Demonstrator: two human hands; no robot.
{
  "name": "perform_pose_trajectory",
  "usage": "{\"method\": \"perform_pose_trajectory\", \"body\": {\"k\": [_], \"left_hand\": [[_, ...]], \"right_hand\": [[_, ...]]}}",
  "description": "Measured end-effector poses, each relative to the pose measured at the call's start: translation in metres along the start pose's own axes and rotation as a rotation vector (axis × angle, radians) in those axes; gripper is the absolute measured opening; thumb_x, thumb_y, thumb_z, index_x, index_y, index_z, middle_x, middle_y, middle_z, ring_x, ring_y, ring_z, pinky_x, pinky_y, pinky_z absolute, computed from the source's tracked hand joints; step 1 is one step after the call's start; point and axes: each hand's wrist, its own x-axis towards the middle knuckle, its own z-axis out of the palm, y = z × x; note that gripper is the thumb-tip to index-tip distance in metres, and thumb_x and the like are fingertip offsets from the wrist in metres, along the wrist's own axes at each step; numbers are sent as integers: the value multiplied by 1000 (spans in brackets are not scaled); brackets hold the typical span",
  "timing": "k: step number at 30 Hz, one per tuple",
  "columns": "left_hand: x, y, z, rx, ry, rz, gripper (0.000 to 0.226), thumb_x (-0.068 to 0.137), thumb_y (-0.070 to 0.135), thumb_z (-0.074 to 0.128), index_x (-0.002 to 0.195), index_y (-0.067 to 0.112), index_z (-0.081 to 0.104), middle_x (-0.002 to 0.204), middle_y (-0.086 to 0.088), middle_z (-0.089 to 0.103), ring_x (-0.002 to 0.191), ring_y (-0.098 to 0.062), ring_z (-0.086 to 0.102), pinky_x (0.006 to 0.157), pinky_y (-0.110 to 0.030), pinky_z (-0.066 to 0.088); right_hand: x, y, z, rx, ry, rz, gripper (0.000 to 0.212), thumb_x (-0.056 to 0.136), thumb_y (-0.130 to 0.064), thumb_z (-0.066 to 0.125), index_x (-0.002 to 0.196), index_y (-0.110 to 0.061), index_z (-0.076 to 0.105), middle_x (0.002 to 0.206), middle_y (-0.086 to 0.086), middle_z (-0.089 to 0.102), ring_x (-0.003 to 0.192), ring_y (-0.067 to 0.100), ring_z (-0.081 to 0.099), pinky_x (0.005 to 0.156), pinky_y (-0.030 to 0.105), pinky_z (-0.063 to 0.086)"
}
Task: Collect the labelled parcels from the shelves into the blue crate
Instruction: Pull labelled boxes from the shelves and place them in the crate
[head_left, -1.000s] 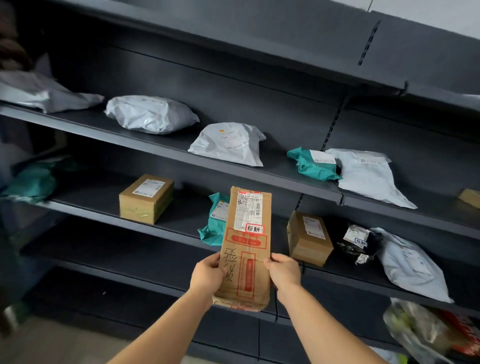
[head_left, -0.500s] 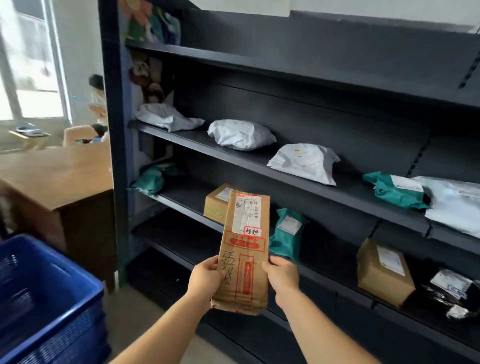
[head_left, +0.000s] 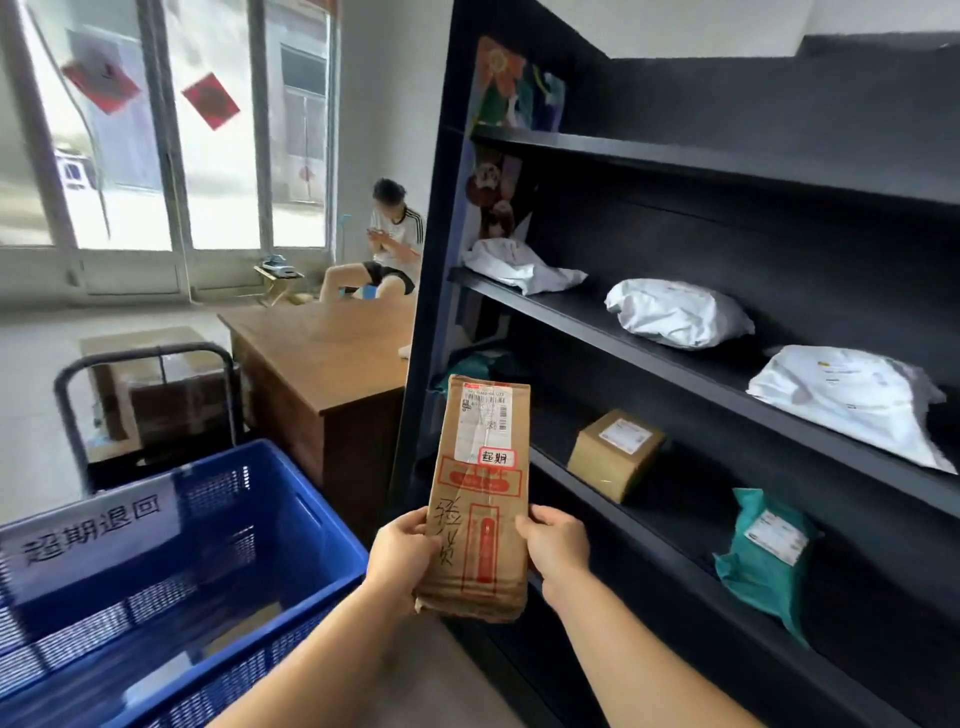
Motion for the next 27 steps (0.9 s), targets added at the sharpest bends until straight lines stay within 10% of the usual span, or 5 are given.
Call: {"method": "perform_pose_trajectory", "body": {"k": [27], "left_hand": [[101, 26, -277, -166, 427, 15, 13, 93, 19, 57, 100, 14, 67, 89, -10, 74, 80, -24, 73, 71, -40, 61]], "right_hand": [[-2, -65, 323, -111, -361, -101, 26, 87, -13, 66, 112, -9, 70, 99, 3, 71, 89, 18, 66, 82, 32, 55]]}}
